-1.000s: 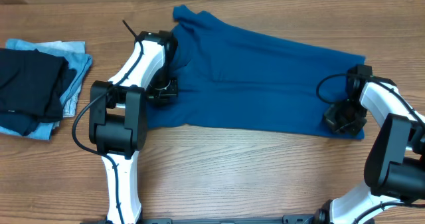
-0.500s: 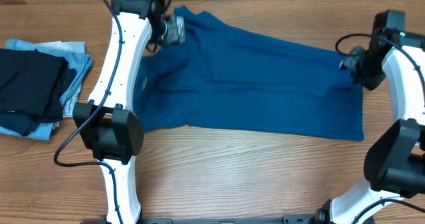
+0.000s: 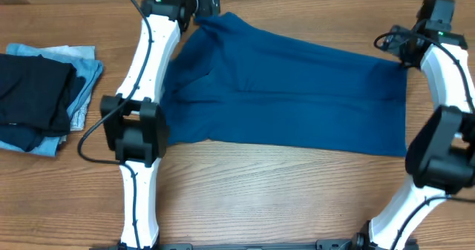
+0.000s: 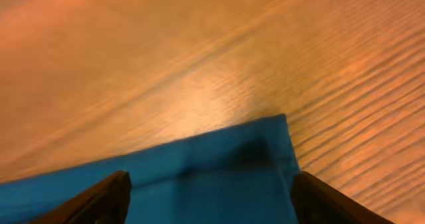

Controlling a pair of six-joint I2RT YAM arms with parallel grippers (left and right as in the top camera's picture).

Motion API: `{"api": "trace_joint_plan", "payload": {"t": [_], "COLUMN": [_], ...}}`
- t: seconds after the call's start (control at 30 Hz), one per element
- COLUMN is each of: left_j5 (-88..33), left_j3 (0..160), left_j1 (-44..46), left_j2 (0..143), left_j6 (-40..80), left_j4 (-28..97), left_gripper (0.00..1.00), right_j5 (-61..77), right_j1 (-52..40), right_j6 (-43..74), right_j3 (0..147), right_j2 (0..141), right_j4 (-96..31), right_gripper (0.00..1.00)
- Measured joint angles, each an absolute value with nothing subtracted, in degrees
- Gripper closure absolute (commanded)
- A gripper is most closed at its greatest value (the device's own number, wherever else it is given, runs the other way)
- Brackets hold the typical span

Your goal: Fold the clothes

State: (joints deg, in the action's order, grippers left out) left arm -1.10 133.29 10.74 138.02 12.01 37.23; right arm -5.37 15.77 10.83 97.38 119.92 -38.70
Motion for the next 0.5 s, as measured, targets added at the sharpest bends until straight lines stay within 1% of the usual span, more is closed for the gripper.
{"api": "trace_joint_plan", "payload": {"t": [0.13,0.27,0.33,0.4,0.5], "left_j5": [-1.1,-1.1,-1.1,-1.1,-1.1], "left_j3": [133.3,133.3,133.3,133.3,133.3], "left_j1": [10.7,10.7,10.7,10.7,10.7], "left_j2": [141.1,141.3,141.3,141.3,141.3], "left_j6": [10.1,8.8,8.8,8.8,8.8], "left_j4": [36.2,36.0,36.0,36.2,38.0], "left_gripper": [0.03,0.03,0.03,0.02,0.02], "right_j5": [-5.7,-5.2,-0.8,2.0,7.9], "right_j1": [18.4,21.4,22.4,22.4,22.3], "right_j6": [10.7,15.4,17.7,21.0,24.1], "right_j3": [97.4,97.4,97.4,97.4,97.4], "right_j2": [125.3,125.3,125.3,125.3,125.4], "right_j4": [-37.1,-39.1,-39.2,-40.5,-40.6], "right_gripper": [0.2,0.22,0.22,0.25,0.26]}}
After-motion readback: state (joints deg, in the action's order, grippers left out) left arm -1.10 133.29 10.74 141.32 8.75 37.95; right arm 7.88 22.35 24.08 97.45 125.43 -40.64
